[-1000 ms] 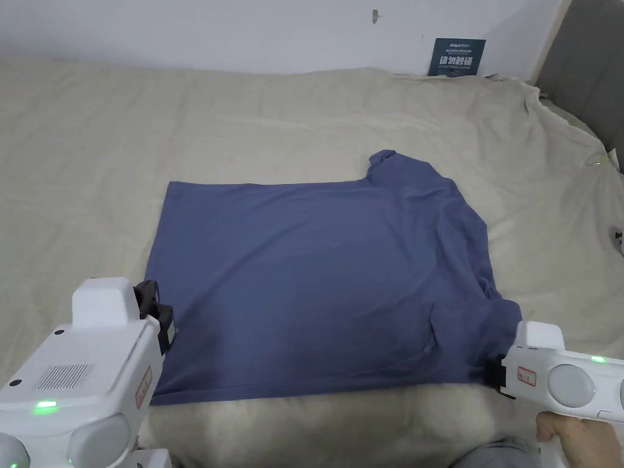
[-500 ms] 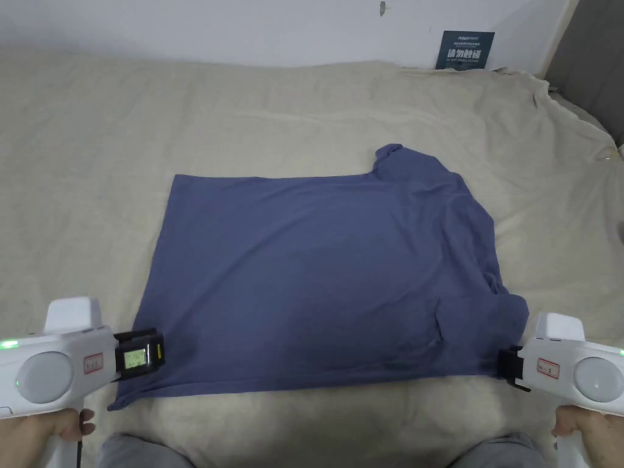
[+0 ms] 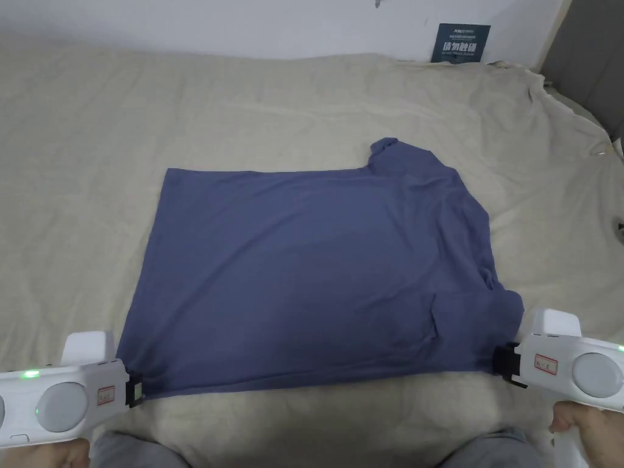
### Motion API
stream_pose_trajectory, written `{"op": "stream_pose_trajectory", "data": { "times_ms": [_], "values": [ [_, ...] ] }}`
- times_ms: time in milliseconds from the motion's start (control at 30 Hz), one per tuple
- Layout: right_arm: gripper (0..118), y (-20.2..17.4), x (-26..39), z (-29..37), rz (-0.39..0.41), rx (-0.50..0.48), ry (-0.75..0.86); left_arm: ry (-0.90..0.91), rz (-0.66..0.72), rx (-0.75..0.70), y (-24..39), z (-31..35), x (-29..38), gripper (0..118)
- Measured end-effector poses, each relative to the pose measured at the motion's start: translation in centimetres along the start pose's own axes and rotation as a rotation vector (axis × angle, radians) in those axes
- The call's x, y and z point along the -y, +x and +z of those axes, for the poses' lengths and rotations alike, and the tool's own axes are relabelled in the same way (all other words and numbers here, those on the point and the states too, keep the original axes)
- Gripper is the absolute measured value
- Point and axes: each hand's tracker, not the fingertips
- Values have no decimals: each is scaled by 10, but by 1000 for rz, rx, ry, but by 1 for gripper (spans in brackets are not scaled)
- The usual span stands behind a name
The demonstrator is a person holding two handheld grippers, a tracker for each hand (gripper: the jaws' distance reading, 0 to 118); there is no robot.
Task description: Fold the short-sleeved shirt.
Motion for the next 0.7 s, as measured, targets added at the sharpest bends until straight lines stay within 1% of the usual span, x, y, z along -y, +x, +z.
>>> {"op": "stream_pose_trajectory", "data": {
  "times_ms": [67,233,367,433,533,633,700],
  "values": [
    [6,-6,-2,10,2,-10,-8,11,4,-1,-3,10,-6,0],
    [5,-4,-24,36,-4,-57,-6,127,142,65,-24,37,-40,0],
    [6,-10,-59,53,-17,-86,25,205,140,69,-21,45,-81,0],
    [6,-16,-81,56,-2,-87,51,232,128,53,-14,42,-104,0],
    [6,-30,-114,50,33,-58,65,262,100,22,0,26,-138,0],
    [6,-40,-145,27,63,-20,34,269,93,3,9,2,-169,0],
    [5,-45,-161,8,62,3,1,256,93,-16,13,-17,-187,0]
  ]
}}
